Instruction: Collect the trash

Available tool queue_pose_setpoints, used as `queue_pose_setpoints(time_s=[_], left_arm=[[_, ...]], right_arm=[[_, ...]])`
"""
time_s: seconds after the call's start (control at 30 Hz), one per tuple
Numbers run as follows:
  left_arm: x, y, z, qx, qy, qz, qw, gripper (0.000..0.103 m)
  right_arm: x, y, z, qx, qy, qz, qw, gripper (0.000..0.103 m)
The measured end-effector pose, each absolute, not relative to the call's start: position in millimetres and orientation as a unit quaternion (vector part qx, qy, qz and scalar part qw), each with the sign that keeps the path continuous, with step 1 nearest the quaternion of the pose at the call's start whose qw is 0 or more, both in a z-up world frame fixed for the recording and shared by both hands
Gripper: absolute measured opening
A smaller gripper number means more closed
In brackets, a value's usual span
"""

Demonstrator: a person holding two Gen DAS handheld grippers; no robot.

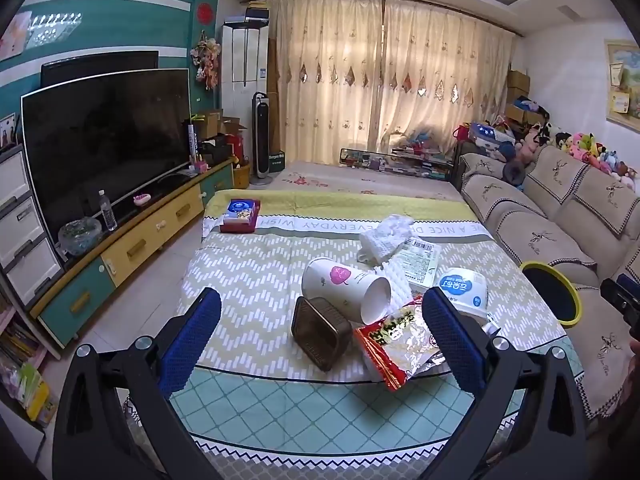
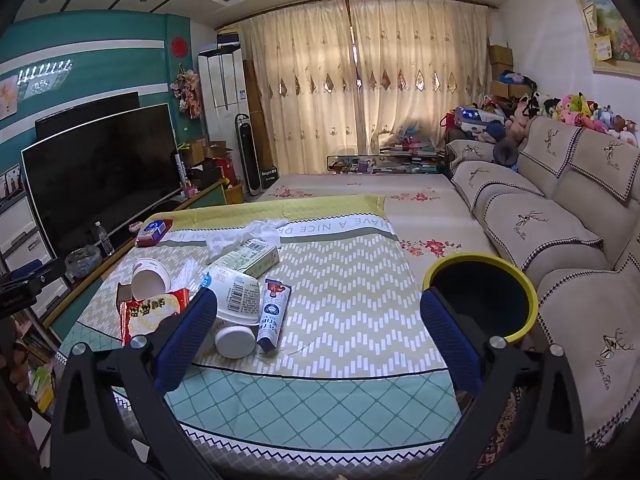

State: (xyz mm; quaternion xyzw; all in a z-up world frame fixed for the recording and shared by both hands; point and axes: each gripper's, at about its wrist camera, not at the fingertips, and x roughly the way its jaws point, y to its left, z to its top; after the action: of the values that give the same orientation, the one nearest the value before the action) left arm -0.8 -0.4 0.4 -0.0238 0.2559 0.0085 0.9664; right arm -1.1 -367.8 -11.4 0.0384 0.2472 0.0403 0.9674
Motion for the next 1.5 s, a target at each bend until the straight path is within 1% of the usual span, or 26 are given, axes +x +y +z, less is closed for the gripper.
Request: queue_pose_setpoints(time_s=[0.5,0.73,0.77,1.5], left_arm=[[0,-1,0,-0.02,0.26,0.012,0.965,0.099],[1,-14,6,-0.017,0.263,0.008,0.965,0.099],[-2,-6,5,-0.017,0.262,0.007,0.965,0.099],[-3,-8,6,-0.012,0.264,0.003,0.964,0.099]], right_arm=[[1,-368,-15,0.04,0.248,0.04,0.967,0.097],[3,-368,-18,0.043,0.25,0.038,0.967,0.097],[3,-369,-19,0.044,0.25,0.039,0.966,0.097],[3,-374,-21,0.049,0.252,0.037,0.966,0.097]])
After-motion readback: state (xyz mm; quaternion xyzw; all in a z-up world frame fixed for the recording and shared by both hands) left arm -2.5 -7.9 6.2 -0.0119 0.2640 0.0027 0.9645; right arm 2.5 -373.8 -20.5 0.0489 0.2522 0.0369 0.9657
